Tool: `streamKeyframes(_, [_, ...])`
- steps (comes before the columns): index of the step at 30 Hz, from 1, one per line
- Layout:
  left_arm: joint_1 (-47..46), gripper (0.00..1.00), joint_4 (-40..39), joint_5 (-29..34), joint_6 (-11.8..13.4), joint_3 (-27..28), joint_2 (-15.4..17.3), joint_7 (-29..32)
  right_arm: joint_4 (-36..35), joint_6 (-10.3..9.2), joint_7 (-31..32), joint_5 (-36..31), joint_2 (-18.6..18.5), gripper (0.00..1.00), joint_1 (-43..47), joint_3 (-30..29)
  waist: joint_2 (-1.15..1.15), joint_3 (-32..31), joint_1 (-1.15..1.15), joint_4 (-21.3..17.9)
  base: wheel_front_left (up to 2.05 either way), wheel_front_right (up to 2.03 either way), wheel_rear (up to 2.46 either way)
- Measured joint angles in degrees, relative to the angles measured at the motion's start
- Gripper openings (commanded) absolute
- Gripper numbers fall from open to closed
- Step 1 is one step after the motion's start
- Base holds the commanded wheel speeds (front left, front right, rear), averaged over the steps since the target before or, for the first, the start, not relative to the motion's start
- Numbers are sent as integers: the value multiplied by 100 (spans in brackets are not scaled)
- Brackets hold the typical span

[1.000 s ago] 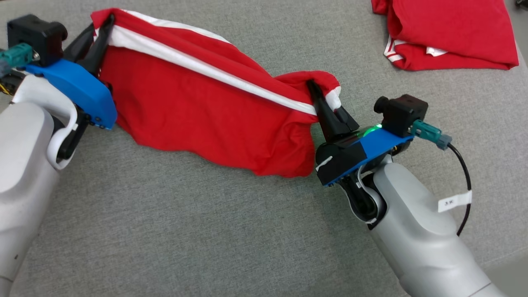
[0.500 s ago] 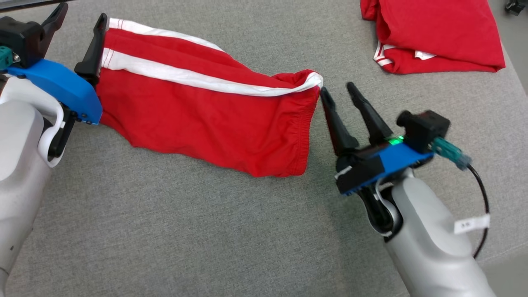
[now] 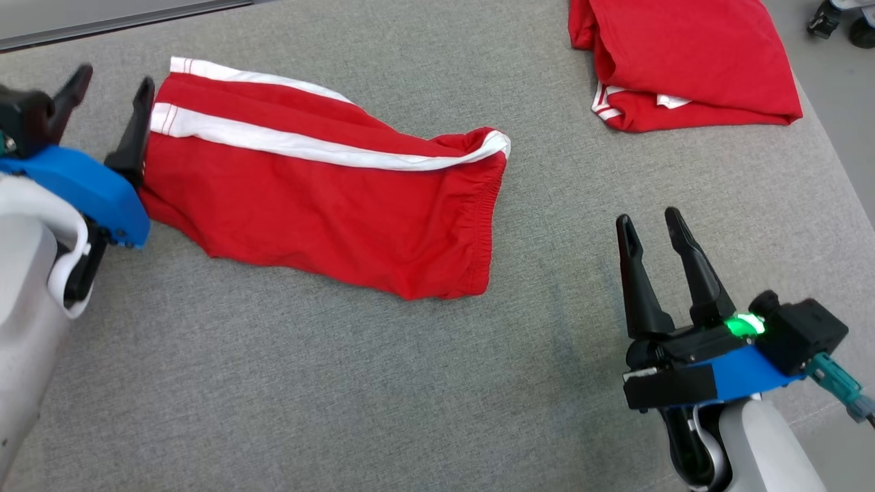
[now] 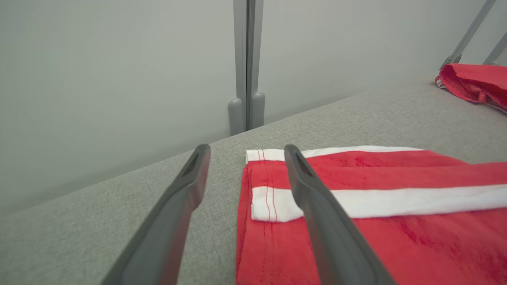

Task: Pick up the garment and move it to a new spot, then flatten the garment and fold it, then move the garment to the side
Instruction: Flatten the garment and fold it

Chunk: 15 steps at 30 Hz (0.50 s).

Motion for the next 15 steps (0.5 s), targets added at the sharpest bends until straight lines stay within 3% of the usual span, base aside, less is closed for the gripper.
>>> streamKeyframes(15, [712, 100, 219, -536, 0, -305, -65, 305, -312, 0, 0, -46, 1, 100, 297, 13, 0, 8, 1, 2, 0, 0, 0])
